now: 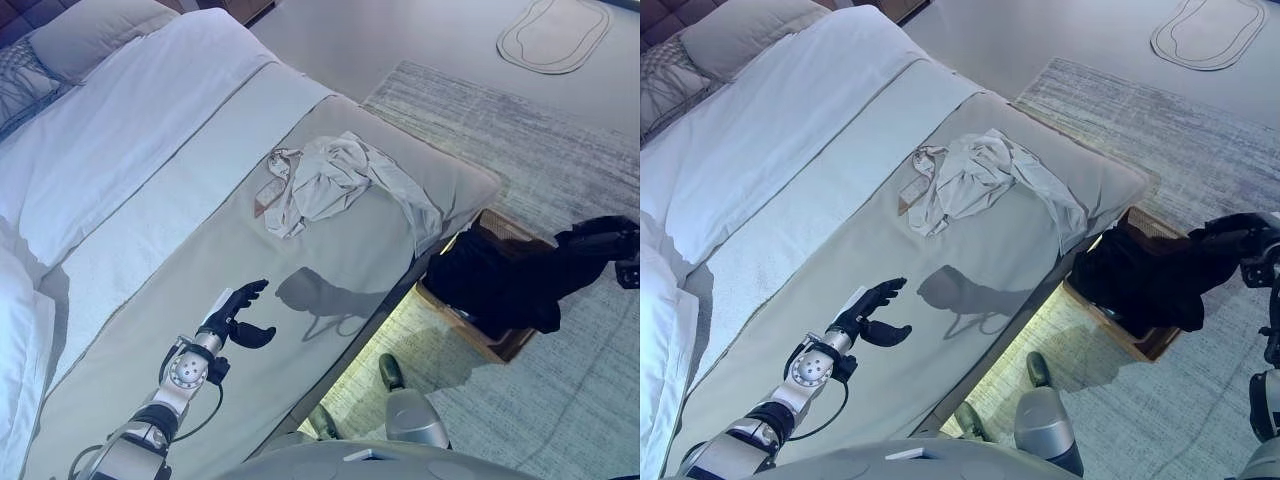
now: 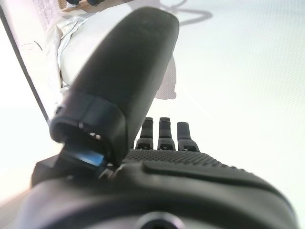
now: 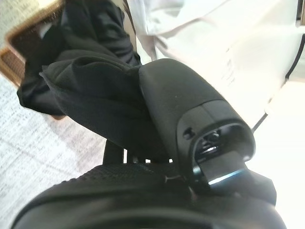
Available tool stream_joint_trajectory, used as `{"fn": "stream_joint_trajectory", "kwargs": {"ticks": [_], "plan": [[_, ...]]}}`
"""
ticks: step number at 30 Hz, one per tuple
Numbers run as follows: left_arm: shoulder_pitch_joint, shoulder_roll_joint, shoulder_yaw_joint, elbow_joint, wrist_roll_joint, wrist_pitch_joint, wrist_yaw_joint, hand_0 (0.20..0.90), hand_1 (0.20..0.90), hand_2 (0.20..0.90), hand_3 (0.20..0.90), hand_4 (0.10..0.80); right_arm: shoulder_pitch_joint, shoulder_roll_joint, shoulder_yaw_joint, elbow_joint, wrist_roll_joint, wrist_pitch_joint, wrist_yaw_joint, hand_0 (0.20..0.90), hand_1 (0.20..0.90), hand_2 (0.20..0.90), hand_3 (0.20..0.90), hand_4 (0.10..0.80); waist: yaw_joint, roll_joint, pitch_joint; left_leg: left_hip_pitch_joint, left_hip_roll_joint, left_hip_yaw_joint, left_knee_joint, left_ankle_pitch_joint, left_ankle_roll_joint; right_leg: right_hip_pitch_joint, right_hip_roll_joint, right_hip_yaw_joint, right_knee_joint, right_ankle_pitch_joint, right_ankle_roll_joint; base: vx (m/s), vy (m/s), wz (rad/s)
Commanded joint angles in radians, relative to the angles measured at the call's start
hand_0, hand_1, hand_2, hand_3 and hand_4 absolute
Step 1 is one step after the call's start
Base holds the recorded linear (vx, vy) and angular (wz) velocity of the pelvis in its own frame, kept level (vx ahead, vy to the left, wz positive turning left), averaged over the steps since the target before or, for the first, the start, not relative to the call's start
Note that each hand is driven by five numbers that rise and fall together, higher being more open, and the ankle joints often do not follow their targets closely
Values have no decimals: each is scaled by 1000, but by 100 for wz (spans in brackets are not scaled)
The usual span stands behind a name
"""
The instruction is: Pick up the clothes from the bed and place them into the basket
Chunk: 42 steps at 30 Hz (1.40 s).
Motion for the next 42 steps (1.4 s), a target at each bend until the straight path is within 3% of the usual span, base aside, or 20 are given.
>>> {"fn": "stream_joint_trajectory", "kwargs": {"ticks": [1, 2, 3, 13, 17, 24, 27, 32, 42], "plan": [[-27, 38, -15, -46, -12, -28, 9, 900, 900, 900, 900, 800, -31, -24, 18, -28, -34, -118, -13, 300, 300, 300, 200, 100, 12, -70, -97, -6, 70, -50, 124, -109, -54, -59, -58, -47, 153, -86, 37, 0, 0, 0], [-30, 37, -17, -47, -15, -24, 9, 900, 900, 900, 900, 800, -33, -23, 21, -32, -50, -113, -14, 547, 547, 547, 488, 388, 11, -69, -97, -7, 69, -50, 126, -110, -54, -60, -58, -45, 154, -87, 37, 0, 0, 0], [-32, 35, -16, -49, -16, -24, 8, 900, 900, 900, 900, 800, -33, -23, 23, -28, -67, -114, -11, 900, 900, 900, 900, 800, 11, -67, -95, -8, 70, -51, 127, -111, -55, -61, -59, -44, 155, -87, 38, 0, 0, 0], [-24, 37, -13, -55, -15, -14, 6, 900, 900, 900, 900, 800, 9, 10, 18, -22, -67, -112, 21, 900, 900, 900, 900, 800, 21, -73, -102, -1, 69, -56, 117, -107, -54, -52, -59, -52, 157, -90, 40, 2, 4, 0], [-28, 42, -11, -63, -15, -8, 6, 900, 900, 900, 900, 800, 19, 8, 2, -6, -81, -62, 21, 900, 900, 900, 900, 800, 29, -81, -102, -2, 68, -63, 112, -104, -53, -48, -57, -56, 158, -93, 40, -5, -1, 1], [-22, 53, -1, -55, -15, -16, 11, 900, 900, 900, 900, 800, 9, -19, 7, 35, -116, -78, 12, 900, 900, 900, 900, 800, 46, -94, -98, -3, 63, -78, 110, -101, -49, -38, -57, -67, 162, -97, 37, -6, -8, 8], [-15, 56, 6, -58, -15, -14, 13, 900, 900, 900, 900, 800, 13, -27, 7, 15, -149, -93, -38, 900, 900, 900, 900, 800, 51, -100, -98, -3, 62, -83, 108, -99, -48, -32, -56, -70, 160, -98, 37, 4, -23, 9], [0, 58, 5, -63, -26, -27, 33, 900, 900, 900, 900, 800, -33, -50, 25, -67, -205, -151, -244, 900, 900, 900, 900, 800, 74, -97, -81, -15, 57, -106, 99, -85, -50, -33, -55, -88, 176, -111, 35, -31, -10, 5], [-2, 18, -4, -87, -63, -53, 72, 900, 900, 900, 900, 800, -206, -62, 121, -191, -211, -210, -365, 900, 900, 900, 900, 800, 122, -48, -11, -70, 42, -166, 126, -70, -72, -73, -66, -148, 248, -159, 0, -43, 29, 12]]}}
